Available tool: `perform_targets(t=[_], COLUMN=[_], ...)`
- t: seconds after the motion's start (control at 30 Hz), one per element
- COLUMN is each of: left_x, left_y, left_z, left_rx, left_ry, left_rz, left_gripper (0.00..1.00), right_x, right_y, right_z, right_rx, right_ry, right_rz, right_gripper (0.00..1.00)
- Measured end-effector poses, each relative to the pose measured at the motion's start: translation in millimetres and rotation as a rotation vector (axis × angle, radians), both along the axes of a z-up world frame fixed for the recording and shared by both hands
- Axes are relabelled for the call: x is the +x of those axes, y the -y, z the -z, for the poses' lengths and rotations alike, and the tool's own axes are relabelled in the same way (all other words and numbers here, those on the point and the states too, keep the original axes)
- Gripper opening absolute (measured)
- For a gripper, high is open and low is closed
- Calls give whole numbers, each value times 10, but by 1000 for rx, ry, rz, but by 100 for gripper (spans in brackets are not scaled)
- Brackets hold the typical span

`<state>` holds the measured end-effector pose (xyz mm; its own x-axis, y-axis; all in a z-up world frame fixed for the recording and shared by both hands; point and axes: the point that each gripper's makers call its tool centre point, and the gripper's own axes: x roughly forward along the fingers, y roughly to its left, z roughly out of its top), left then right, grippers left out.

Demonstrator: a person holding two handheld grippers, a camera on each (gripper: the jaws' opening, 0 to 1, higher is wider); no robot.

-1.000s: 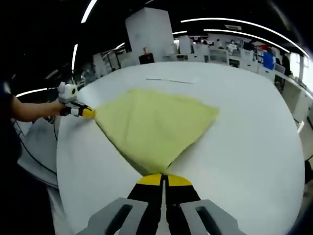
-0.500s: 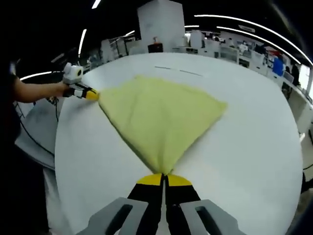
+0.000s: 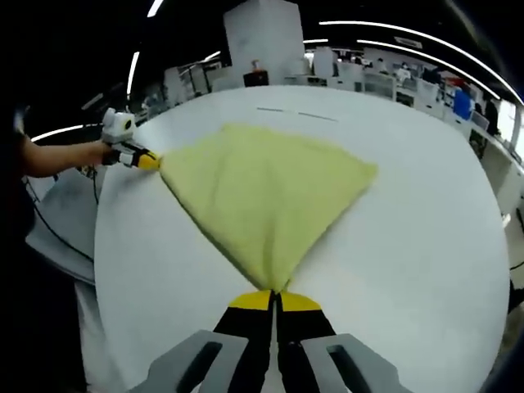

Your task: Fold the garment on the visible template until the final outline fits inside the template.

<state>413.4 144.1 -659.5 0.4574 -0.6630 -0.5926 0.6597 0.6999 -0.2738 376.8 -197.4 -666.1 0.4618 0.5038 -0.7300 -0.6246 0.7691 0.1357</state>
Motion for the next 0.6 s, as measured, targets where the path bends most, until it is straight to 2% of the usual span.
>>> perform_targets(t=[0.6], left_x=[-301], left_y=[-29], left_z=[-2], left_rx=[-5], left_ry=[-25], left_rz=[7], left_gripper=[0], right_x=[-284], right_y=[6], right_z=[-3], right_rx=[27], right_ry=[-23], right_rz=[23], right_gripper=[0])
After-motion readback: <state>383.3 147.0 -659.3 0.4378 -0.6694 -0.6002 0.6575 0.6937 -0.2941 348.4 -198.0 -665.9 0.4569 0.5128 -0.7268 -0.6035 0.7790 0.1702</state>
